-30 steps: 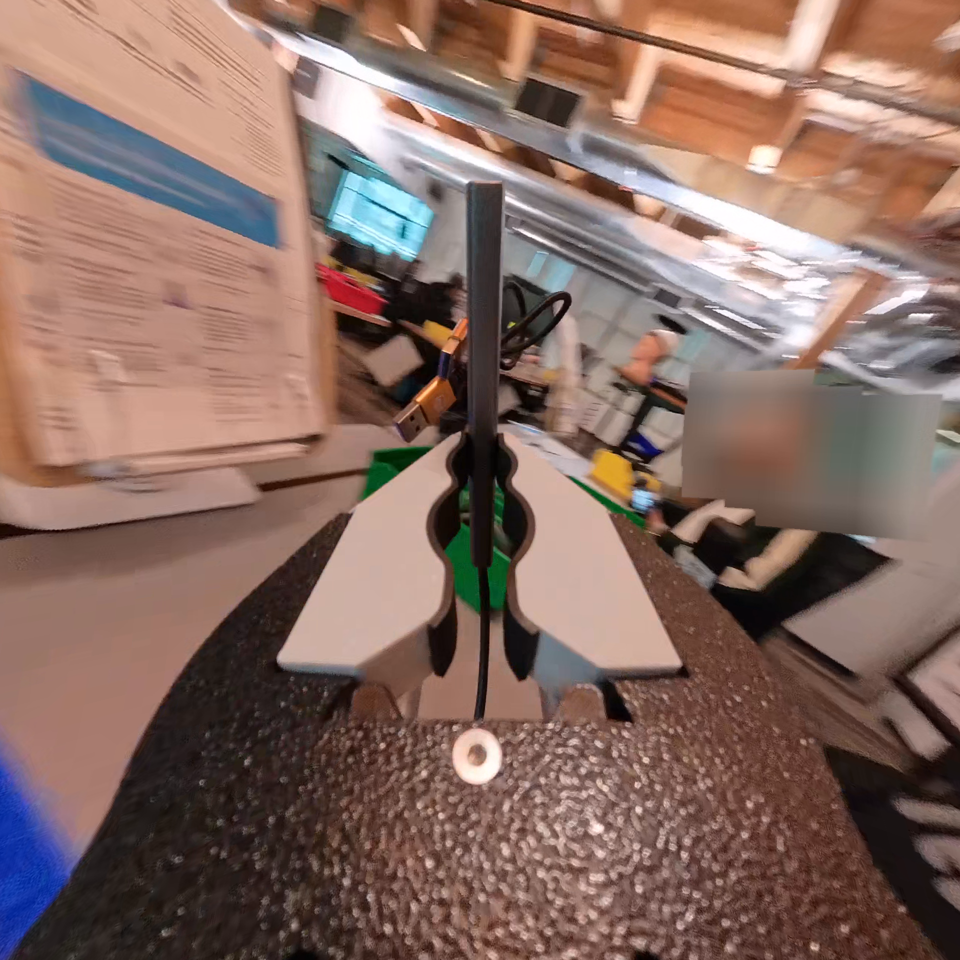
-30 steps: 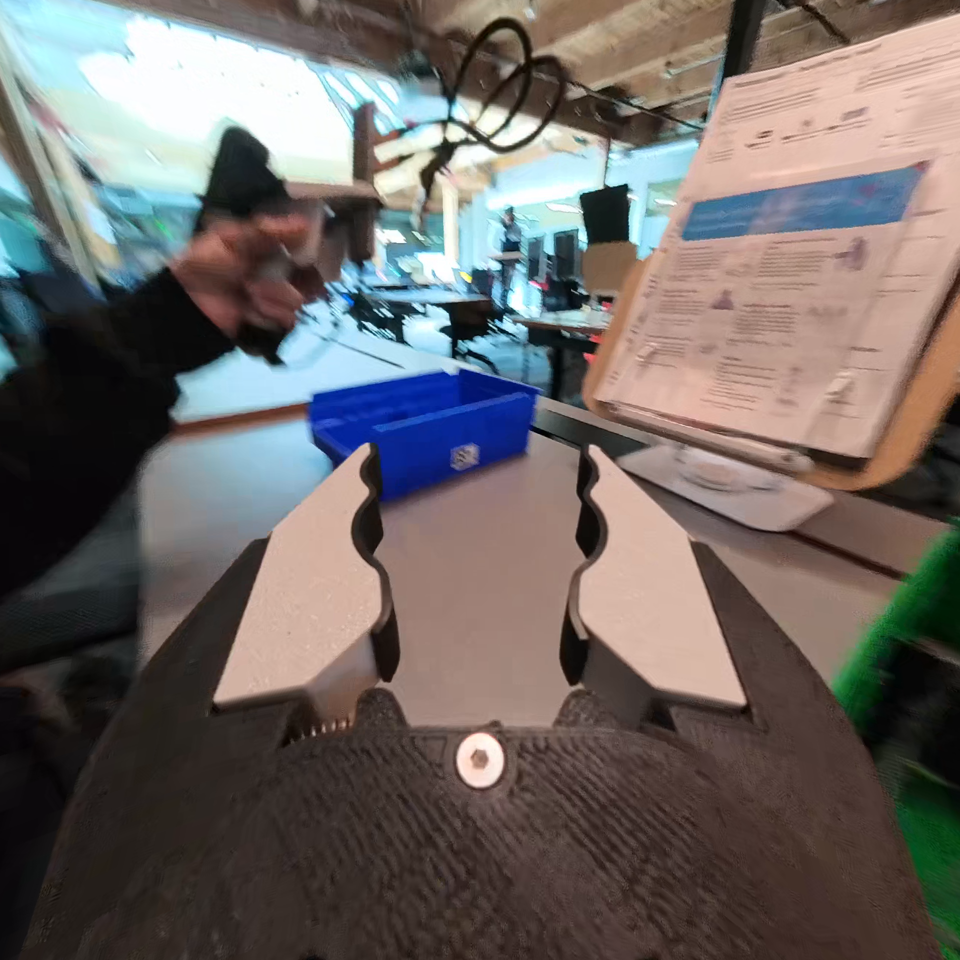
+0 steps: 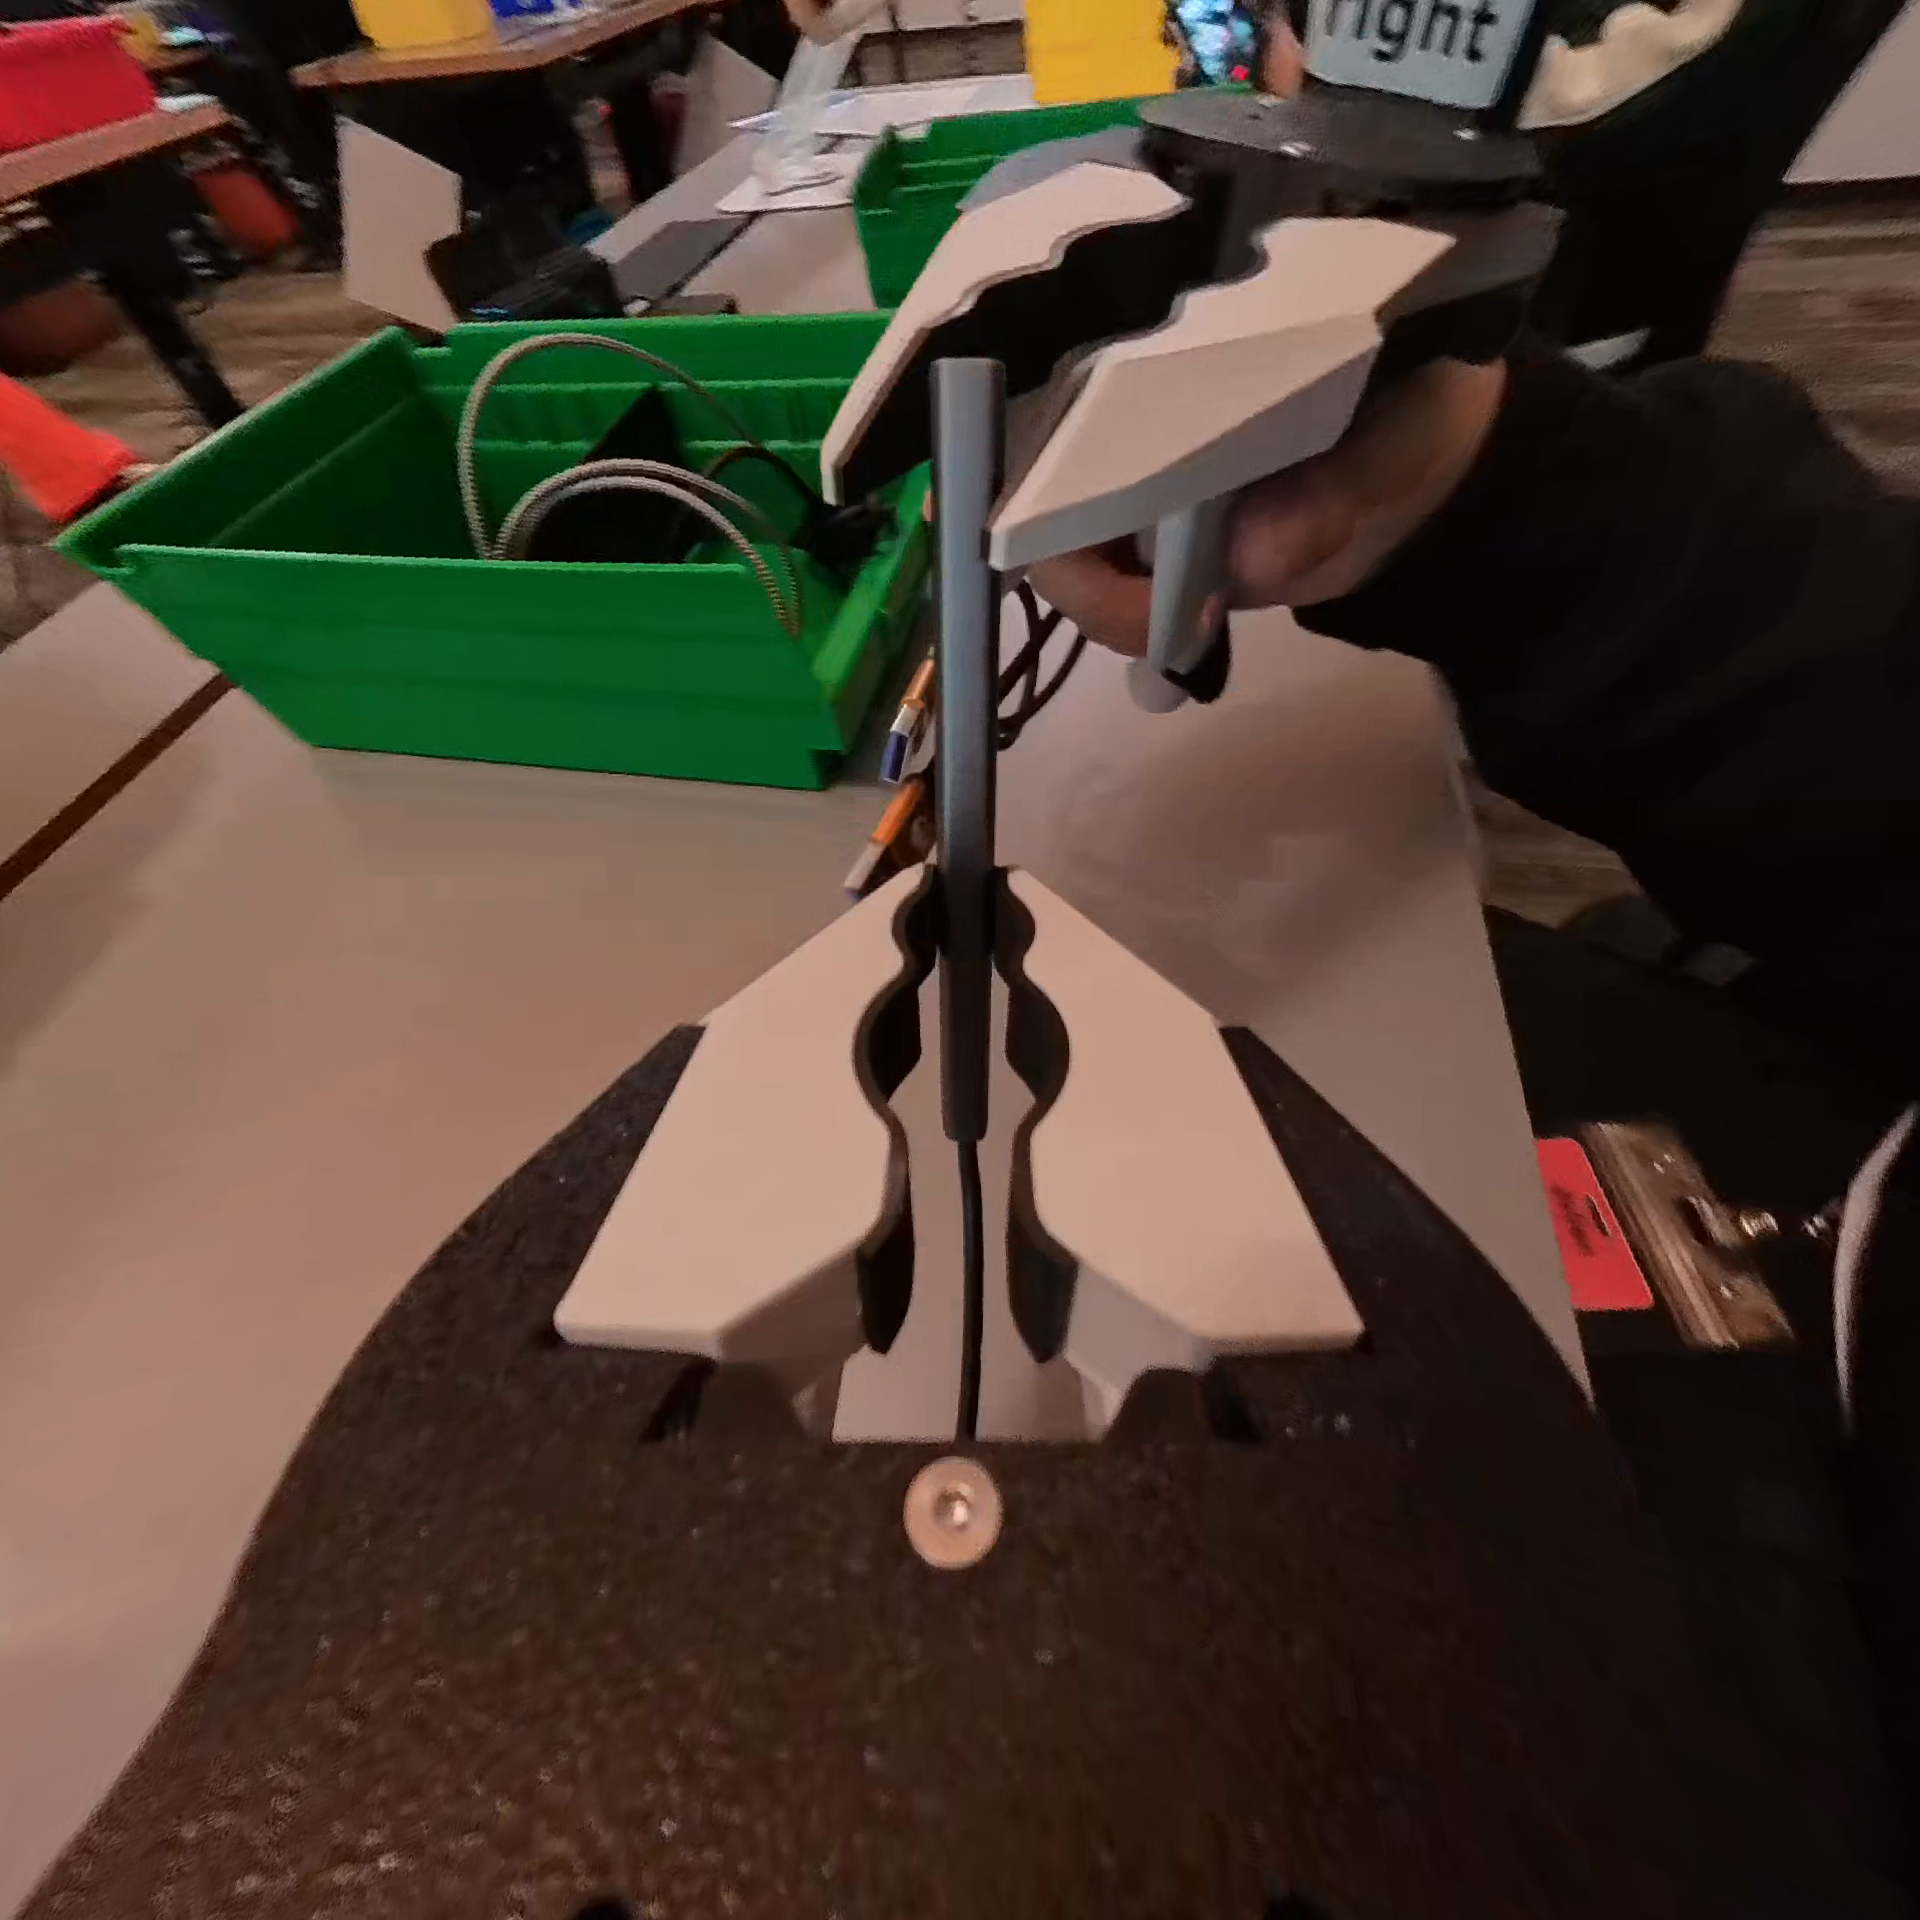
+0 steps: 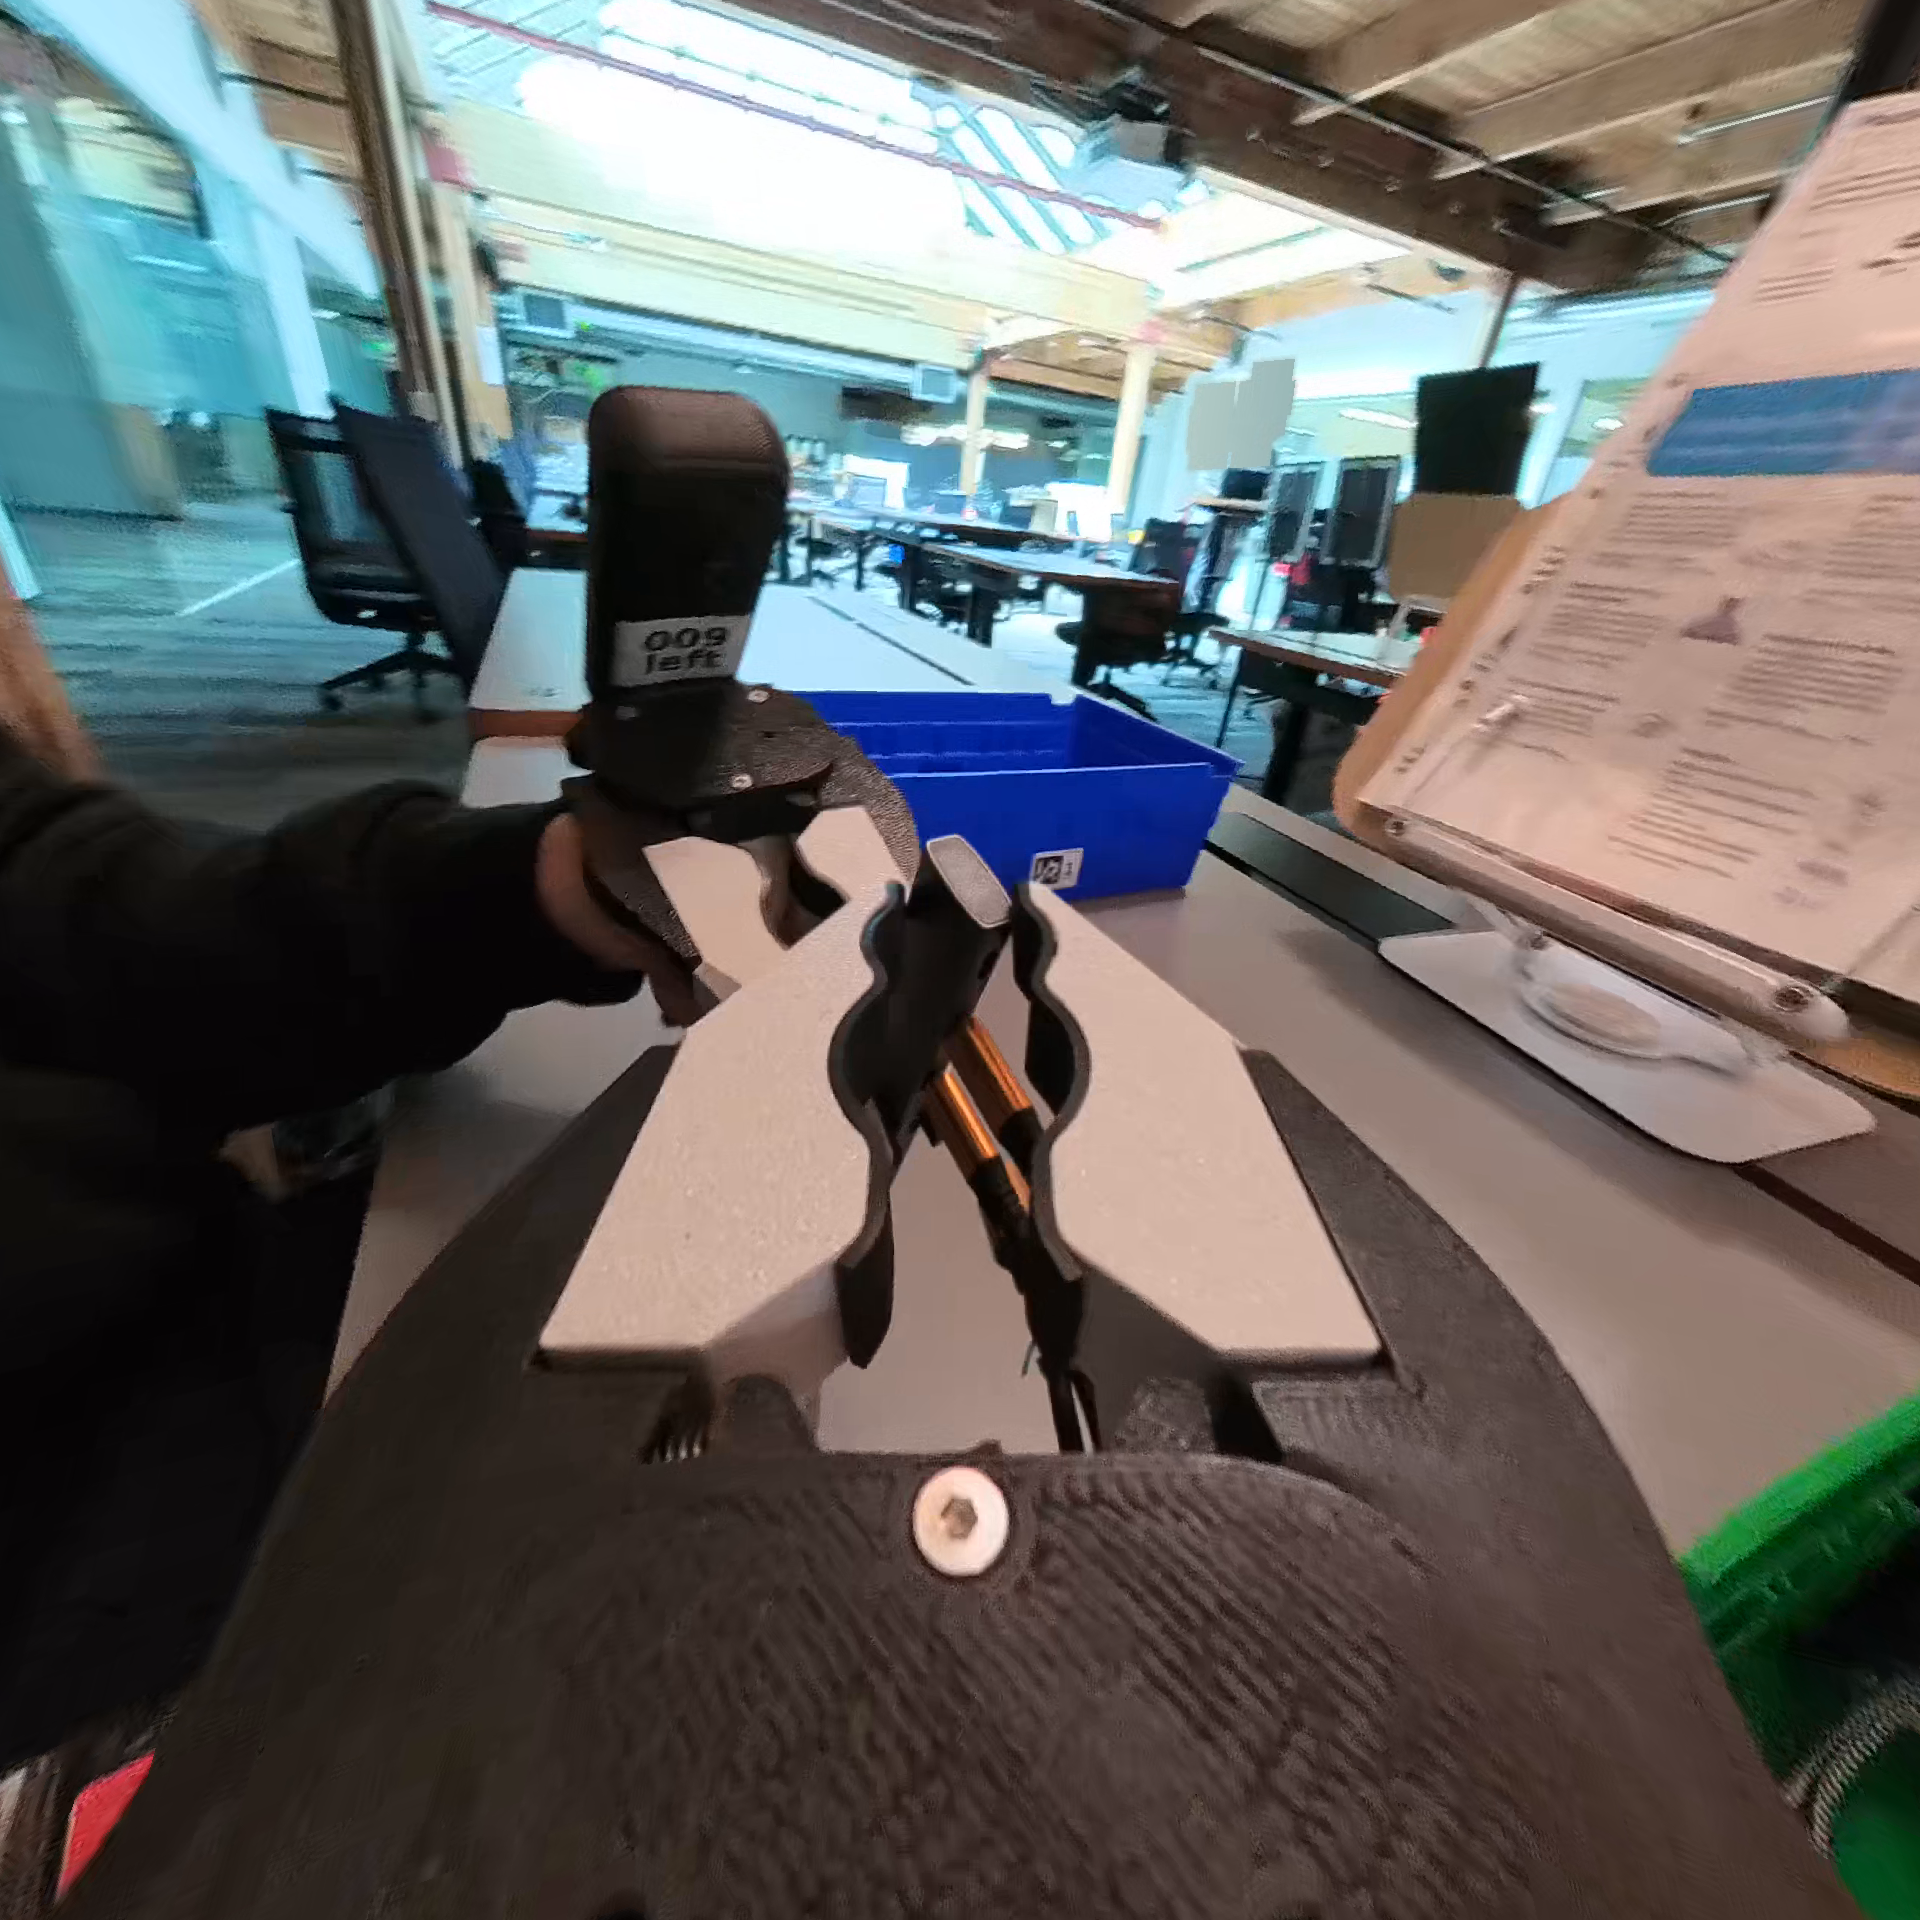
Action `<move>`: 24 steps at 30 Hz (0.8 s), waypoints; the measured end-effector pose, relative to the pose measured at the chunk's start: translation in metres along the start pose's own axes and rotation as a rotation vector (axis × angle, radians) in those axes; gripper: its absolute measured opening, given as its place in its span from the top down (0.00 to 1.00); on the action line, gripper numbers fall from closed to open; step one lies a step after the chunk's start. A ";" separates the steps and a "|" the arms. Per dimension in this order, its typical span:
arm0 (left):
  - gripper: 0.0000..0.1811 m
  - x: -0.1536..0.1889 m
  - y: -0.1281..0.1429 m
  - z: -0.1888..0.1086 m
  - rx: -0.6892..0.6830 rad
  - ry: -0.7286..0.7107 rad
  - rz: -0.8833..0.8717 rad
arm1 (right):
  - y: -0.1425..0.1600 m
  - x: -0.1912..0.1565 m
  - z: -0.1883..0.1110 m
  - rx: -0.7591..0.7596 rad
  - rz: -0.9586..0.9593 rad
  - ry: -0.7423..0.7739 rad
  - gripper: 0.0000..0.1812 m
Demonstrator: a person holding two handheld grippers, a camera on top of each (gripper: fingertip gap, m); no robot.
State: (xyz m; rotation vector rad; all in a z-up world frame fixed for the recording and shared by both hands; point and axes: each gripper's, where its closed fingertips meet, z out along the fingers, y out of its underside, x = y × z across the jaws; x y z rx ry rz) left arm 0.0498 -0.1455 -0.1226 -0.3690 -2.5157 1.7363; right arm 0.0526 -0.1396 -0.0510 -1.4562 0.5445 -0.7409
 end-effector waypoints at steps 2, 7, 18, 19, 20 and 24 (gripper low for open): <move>0.96 0.000 0.002 0.000 -0.006 0.005 0.018 | 0.002 -0.001 0.000 -0.040 0.046 -0.021 0.91; 0.81 -0.025 -0.033 -0.017 0.201 -0.236 0.078 | -0.020 0.047 -0.011 0.146 0.367 0.217 0.94; 0.73 -0.020 -0.043 -0.049 0.265 -0.534 0.480 | 0.001 0.077 -0.035 0.422 1.111 -0.006 0.95; 0.73 -0.020 -0.045 -0.049 0.266 -0.520 0.479 | 0.004 0.075 -0.031 0.418 1.131 -0.022 0.95; 0.72 -0.022 -0.046 -0.050 0.265 -0.510 0.480 | 0.006 0.072 -0.028 0.416 1.150 -0.039 0.95; 0.71 -0.035 -0.048 -0.056 0.281 -0.518 0.471 | 0.012 0.069 -0.021 0.428 1.228 -0.100 0.96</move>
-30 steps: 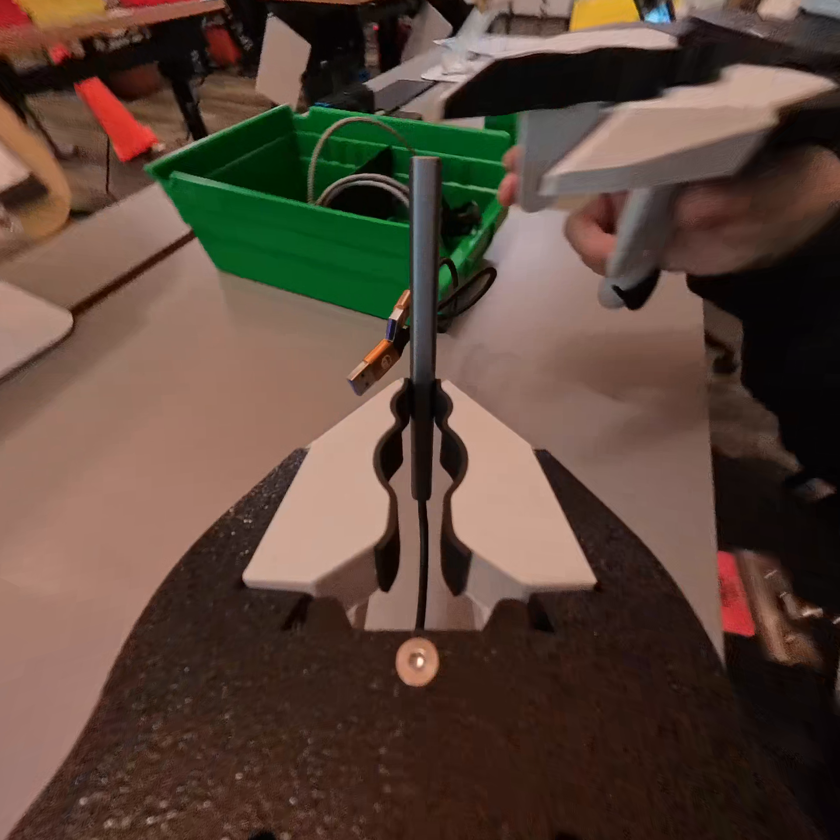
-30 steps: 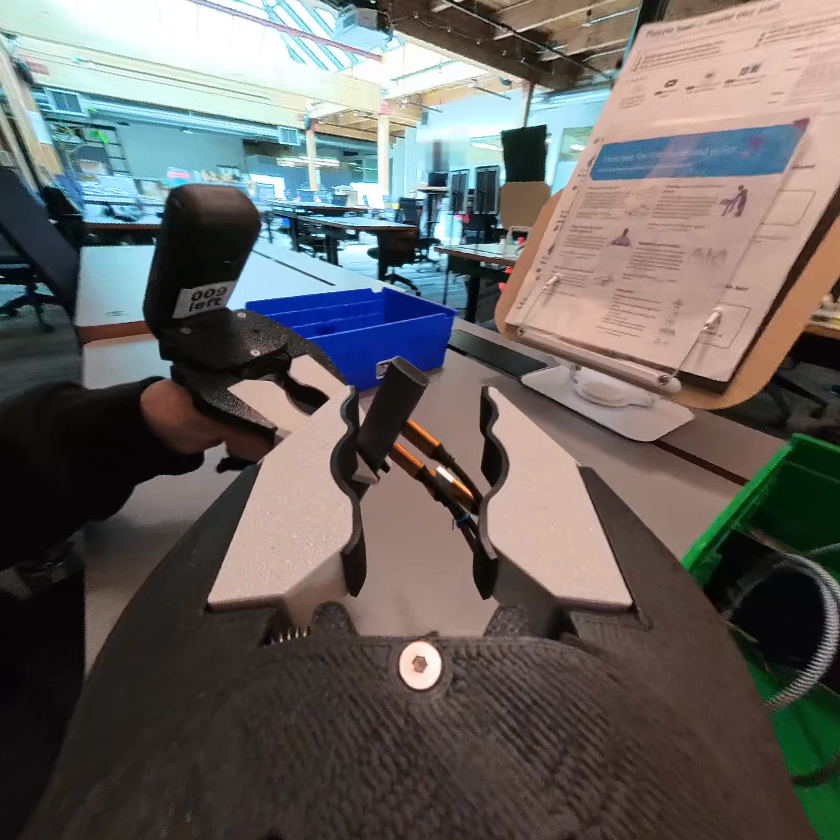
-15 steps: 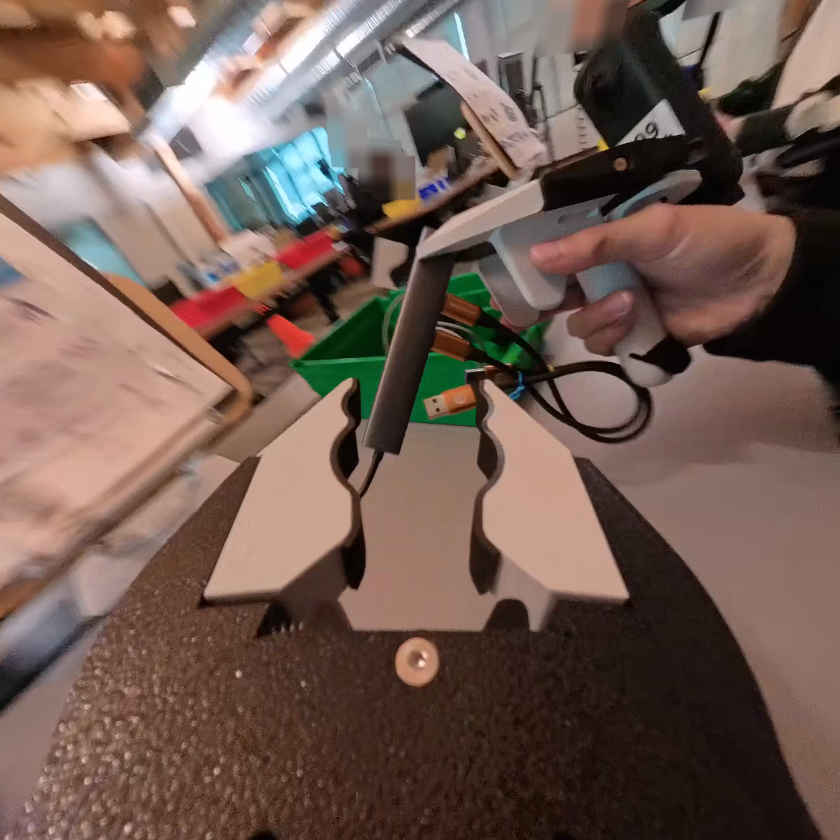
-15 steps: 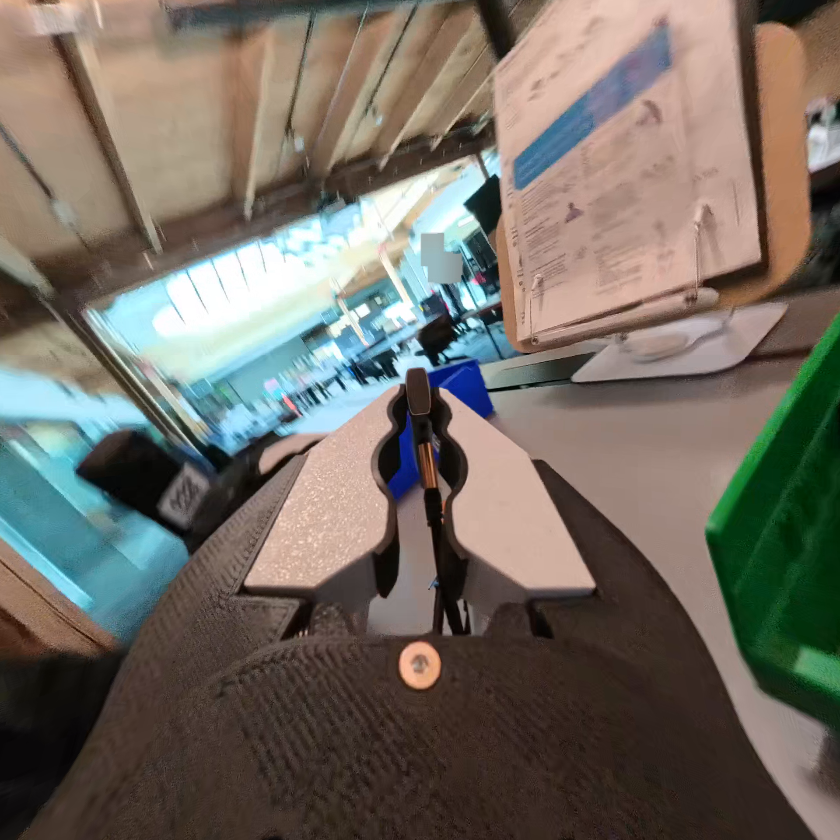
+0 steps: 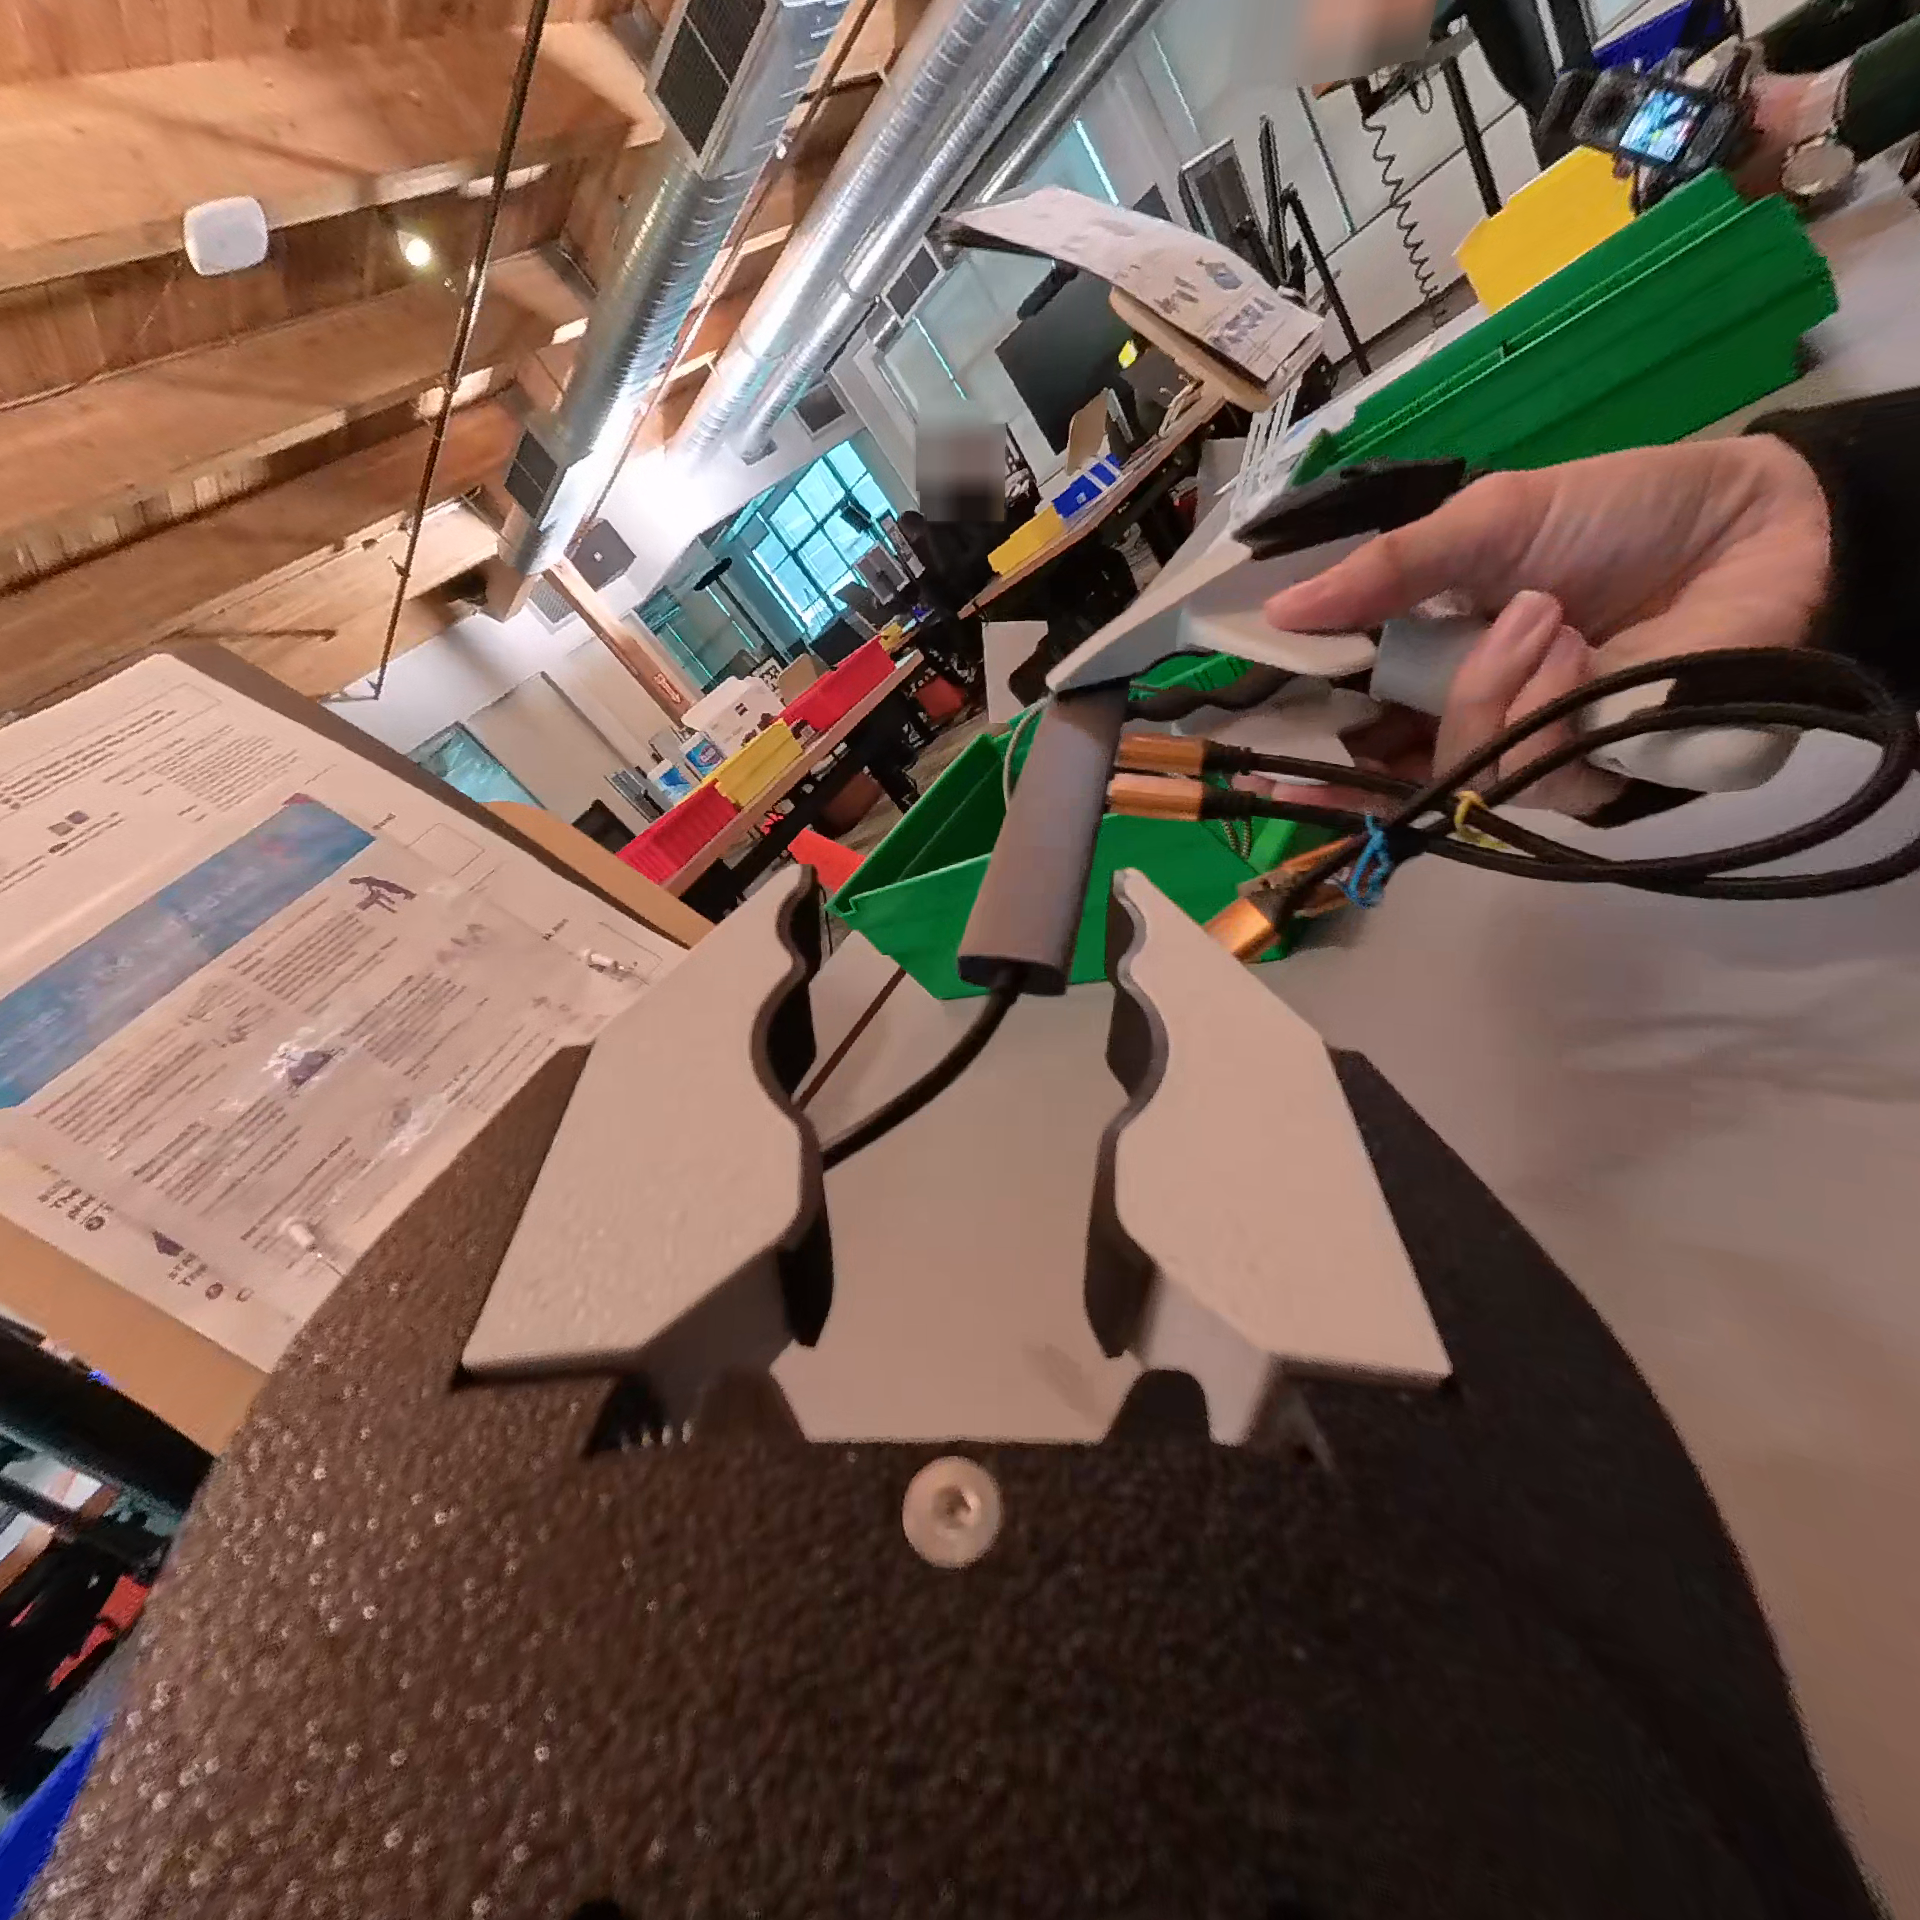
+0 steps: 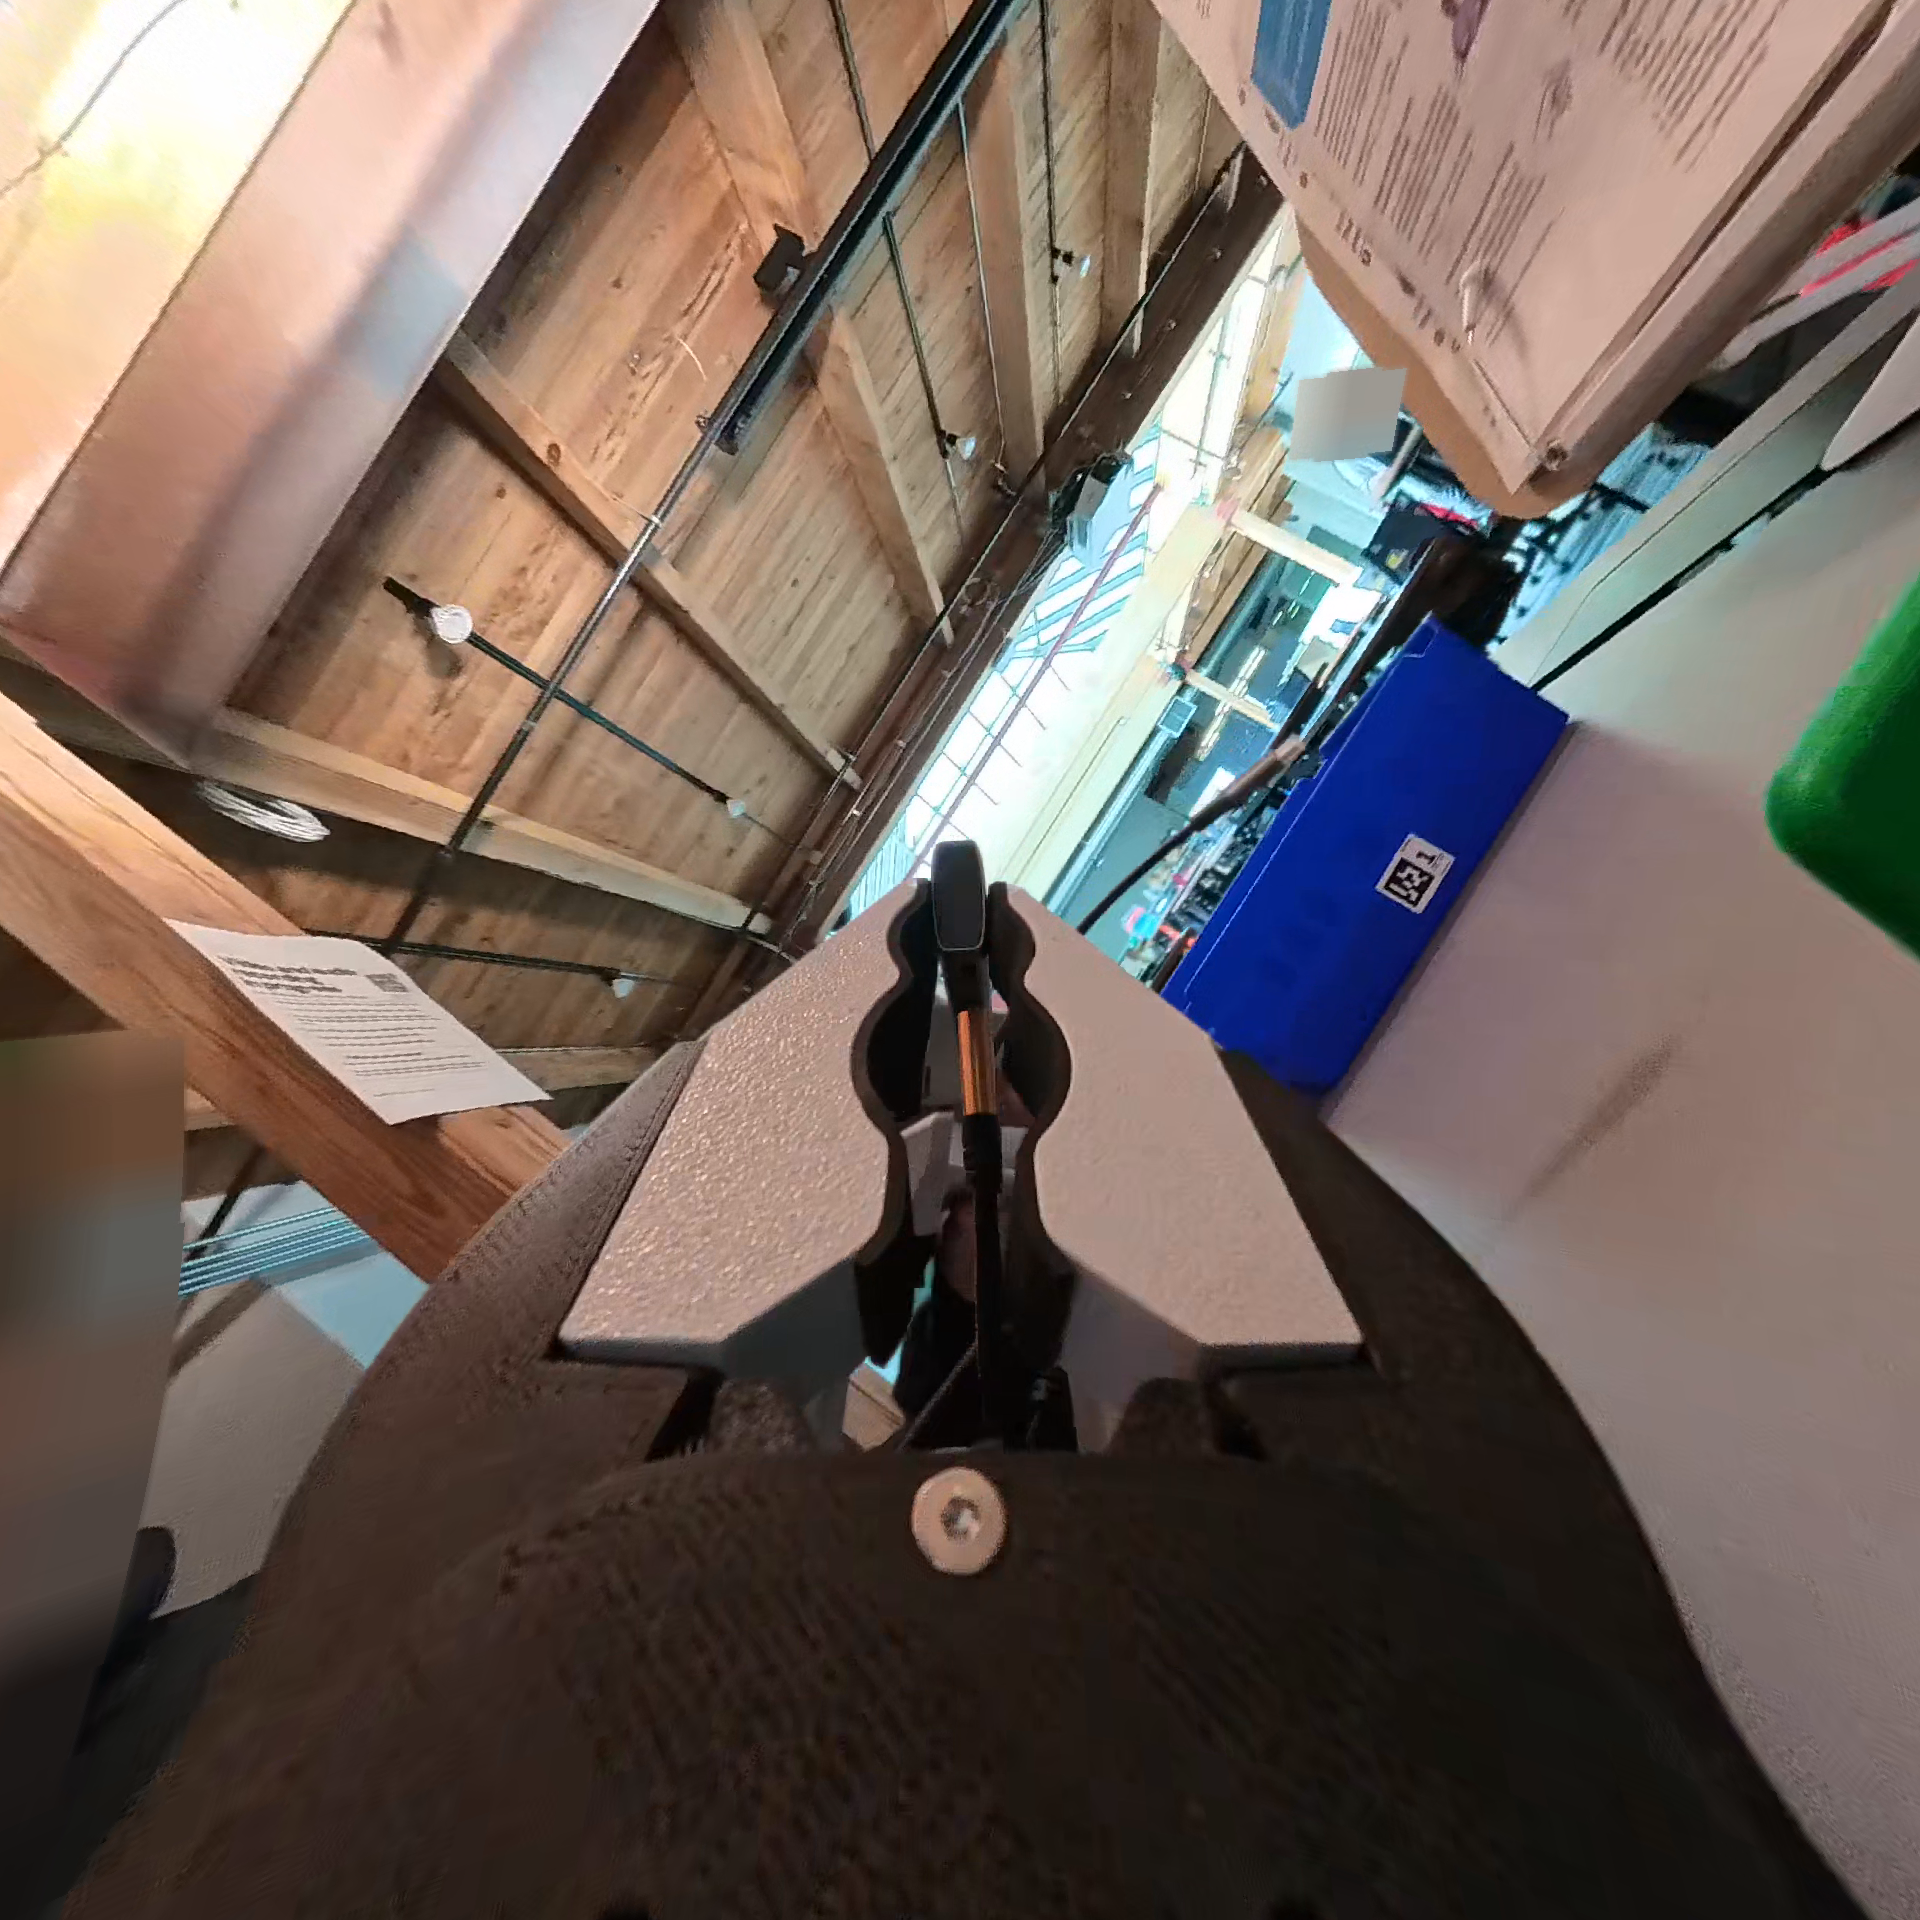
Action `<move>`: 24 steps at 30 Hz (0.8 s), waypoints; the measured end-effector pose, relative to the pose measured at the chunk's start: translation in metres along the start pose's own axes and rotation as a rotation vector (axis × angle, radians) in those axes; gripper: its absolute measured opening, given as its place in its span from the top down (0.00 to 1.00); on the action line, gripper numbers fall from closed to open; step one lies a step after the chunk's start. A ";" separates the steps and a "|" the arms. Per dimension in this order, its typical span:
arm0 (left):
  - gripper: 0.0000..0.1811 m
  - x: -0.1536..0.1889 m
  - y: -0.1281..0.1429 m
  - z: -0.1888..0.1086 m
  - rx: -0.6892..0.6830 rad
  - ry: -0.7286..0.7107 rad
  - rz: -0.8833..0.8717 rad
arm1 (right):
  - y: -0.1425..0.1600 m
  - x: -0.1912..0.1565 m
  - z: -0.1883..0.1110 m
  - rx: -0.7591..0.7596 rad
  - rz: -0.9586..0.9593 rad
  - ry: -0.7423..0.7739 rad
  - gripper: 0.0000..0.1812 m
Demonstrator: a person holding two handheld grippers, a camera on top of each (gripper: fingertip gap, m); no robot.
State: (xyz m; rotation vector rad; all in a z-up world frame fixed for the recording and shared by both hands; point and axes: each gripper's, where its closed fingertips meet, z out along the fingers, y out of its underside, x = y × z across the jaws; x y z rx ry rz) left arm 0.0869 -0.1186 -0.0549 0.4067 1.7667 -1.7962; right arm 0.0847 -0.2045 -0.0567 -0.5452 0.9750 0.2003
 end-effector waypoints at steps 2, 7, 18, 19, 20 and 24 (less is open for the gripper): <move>0.72 -0.003 0.002 -0.002 0.005 -0.003 0.028 | 0.001 0.001 -0.001 -0.005 0.016 -0.010 0.96; 0.75 -0.003 0.002 -0.011 -0.084 0.027 0.134 | -0.008 0.004 -0.006 0.028 0.011 0.004 0.95; 0.69 0.021 0.014 -0.015 -0.013 0.030 -0.120 | -0.004 -0.013 -0.002 0.026 0.080 -0.106 0.95; 0.69 0.018 0.007 -0.011 0.022 0.018 -0.142 | 0.002 -0.011 0.002 0.007 0.092 -0.107 0.95; 0.69 0.017 0.002 -0.006 0.045 0.019 -0.162 | 0.007 -0.010 0.005 -0.012 0.105 -0.112 0.96; 0.74 0.015 -0.003 0.006 0.086 0.050 -0.174 | 0.020 -0.006 0.011 -0.060 0.120 -0.108 0.96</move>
